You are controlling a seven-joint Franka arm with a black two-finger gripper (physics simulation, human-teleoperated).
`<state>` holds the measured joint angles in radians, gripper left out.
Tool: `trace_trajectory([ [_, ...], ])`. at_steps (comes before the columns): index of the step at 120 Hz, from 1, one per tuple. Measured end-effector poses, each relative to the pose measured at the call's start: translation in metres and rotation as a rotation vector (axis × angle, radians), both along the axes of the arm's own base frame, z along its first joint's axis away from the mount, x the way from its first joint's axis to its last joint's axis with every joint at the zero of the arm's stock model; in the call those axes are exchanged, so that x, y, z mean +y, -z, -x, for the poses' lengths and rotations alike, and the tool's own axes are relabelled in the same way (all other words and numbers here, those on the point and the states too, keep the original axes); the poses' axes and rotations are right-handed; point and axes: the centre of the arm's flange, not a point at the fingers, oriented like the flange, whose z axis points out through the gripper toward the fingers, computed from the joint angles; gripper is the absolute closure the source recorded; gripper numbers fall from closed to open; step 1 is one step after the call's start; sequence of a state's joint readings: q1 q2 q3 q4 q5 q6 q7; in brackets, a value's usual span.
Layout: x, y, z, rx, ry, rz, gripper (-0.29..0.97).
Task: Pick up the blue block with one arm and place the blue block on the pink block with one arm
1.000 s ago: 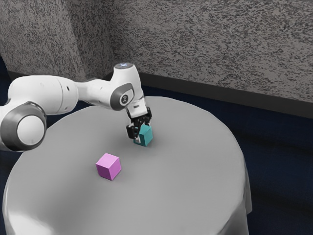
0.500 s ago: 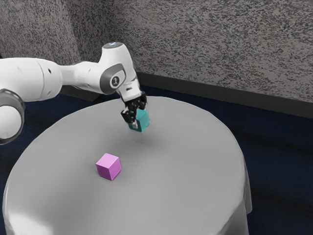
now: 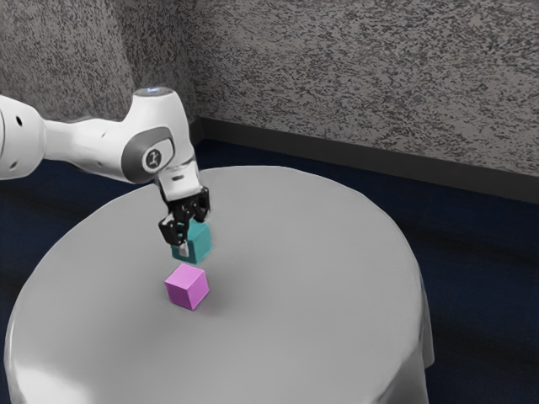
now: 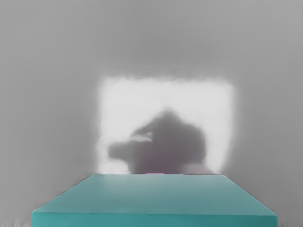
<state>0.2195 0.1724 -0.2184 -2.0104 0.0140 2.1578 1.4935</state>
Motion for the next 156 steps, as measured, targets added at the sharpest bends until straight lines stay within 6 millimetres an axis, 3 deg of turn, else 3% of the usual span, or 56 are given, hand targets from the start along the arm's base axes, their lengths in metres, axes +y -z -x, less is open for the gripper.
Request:
trace_trajectory([
  [36, 0.009, 0.019, 0.019, 0.041, 0.016, -0.013, 0.29],
  [69, 0.007, 0.022, 0.02, 0.037, 0.032, 0.023, 0.29],
  [108, 0.007, 0.015, 0.02, 0.027, 0.055, 0.037, 0.07],
  [117, 0.006, -0.023, 0.026, -0.013, 0.056, 0.029, 0.05],
  [126, 0.004, -0.08, 0.036, -0.058, 0.051, 0.027, 0.04],
  [139, -0.004, -0.222, 0.026, -0.193, 0.024, 0.016, 0.02],
  [142, -0.007, -0.246, 0.028, -0.209, 0.008, 0.01, 0.02],
  [149, -0.002, -0.272, 0.034, -0.197, -0.073, 0.007, 0.01],
  [156, 0.022, -0.285, 0.04, -0.175, -0.226, 0.008, 0.01],
])
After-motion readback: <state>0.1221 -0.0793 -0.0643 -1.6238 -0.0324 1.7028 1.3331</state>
